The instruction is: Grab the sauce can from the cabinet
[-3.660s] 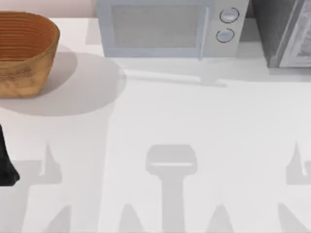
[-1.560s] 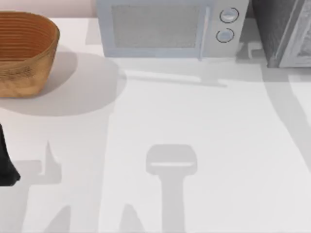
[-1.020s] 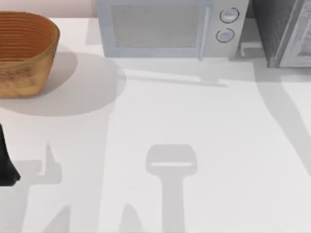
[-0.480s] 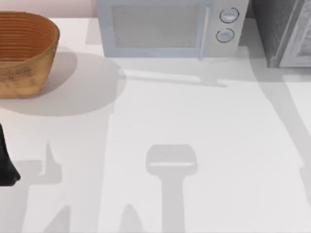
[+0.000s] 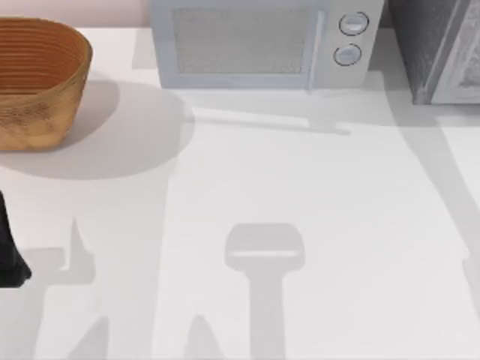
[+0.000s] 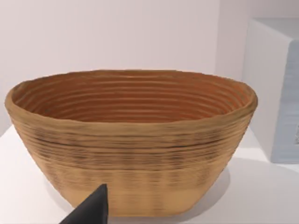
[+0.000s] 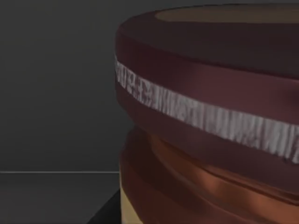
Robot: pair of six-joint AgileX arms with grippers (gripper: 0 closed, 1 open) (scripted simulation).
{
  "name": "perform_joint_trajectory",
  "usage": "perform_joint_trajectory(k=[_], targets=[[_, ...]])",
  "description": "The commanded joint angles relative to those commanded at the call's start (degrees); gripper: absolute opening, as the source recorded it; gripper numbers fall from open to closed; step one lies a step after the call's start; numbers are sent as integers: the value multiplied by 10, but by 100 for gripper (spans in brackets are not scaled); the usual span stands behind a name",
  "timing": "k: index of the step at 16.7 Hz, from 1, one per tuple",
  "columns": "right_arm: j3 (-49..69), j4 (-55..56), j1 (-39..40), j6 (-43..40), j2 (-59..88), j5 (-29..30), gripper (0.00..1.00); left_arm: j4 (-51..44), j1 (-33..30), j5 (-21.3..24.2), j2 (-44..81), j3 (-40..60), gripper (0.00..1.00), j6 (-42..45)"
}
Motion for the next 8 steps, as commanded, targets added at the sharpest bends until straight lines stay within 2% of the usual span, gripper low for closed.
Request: perform_joint_trajectory(k=[8], targets=[[0,0,0,0,0,0,2,0,0,0,0,0,100,0]])
